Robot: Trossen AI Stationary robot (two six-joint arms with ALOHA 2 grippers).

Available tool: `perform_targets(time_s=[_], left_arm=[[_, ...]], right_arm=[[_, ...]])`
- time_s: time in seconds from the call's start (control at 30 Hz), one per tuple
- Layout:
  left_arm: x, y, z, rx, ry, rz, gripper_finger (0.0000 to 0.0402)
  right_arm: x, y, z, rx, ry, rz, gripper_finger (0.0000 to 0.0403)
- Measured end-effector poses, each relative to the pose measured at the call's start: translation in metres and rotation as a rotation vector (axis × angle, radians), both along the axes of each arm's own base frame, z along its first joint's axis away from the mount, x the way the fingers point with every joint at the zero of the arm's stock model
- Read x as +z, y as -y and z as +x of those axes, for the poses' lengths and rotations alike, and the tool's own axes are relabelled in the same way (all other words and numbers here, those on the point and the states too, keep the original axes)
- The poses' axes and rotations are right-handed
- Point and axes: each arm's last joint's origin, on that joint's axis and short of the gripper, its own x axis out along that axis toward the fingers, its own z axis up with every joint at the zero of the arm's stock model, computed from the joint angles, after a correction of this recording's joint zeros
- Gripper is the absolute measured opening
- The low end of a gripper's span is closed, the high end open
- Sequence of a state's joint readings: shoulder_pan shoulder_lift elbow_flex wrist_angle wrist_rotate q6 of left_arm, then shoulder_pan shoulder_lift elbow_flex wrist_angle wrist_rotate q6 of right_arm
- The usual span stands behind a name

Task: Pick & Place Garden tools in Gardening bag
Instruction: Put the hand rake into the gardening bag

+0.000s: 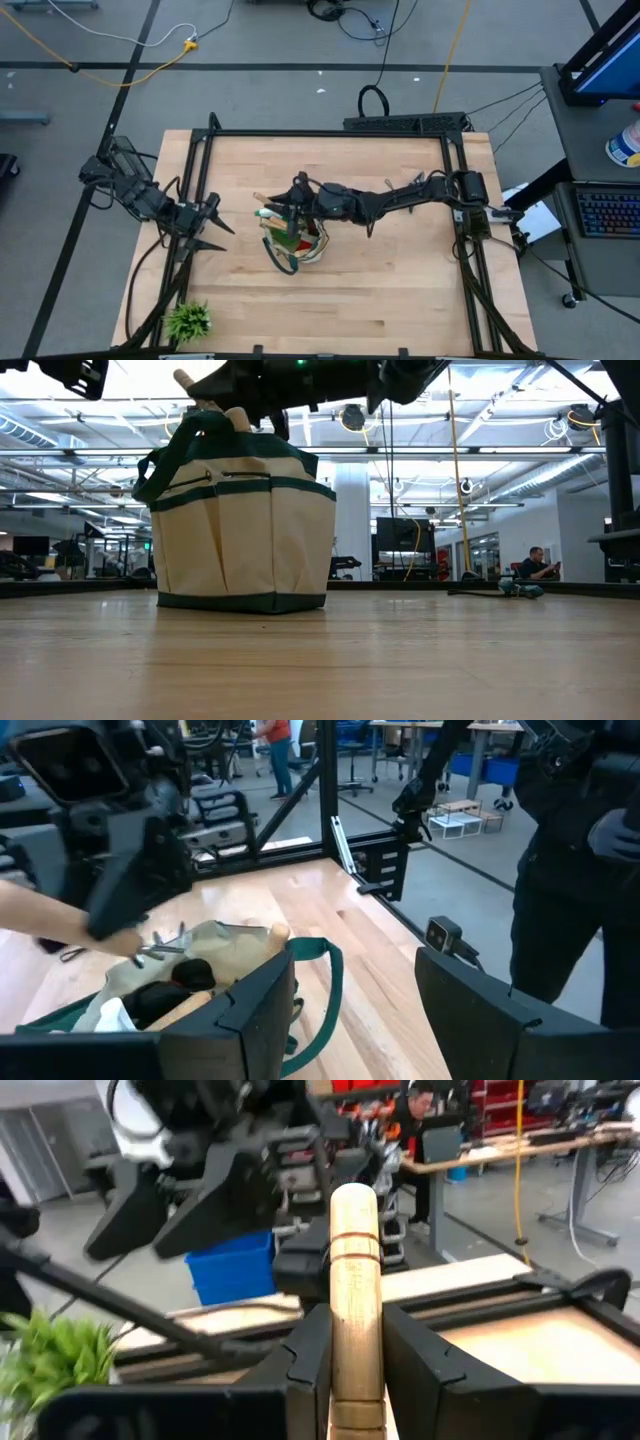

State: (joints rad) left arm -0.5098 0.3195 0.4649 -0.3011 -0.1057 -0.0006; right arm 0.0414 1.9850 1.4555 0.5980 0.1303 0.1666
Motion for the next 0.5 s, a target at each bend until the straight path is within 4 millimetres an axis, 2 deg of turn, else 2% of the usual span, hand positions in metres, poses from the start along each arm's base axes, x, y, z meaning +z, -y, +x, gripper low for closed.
perform_targets(time_s=[0.1,0.27,0.5], left_arm=[[-0.003,0.001,0.001,0.0,0.002,-0.002,0.0216],[-0.012,0.002,0.004,-0.001,0.011,-0.008,0.0216],[-0.016,0.003,0.005,0.003,-0.003,-0.037,0.0216]], right_arm=[[-0.005,-0.007,0.001,0.014,-0.012,0.0,0.0058],[-0.025,-0.015,0.006,0.031,-0.074,-0.002,0.0058],[-0.021,-0.015,0.005,0.001,-0.066,-0.025,0.0058]])
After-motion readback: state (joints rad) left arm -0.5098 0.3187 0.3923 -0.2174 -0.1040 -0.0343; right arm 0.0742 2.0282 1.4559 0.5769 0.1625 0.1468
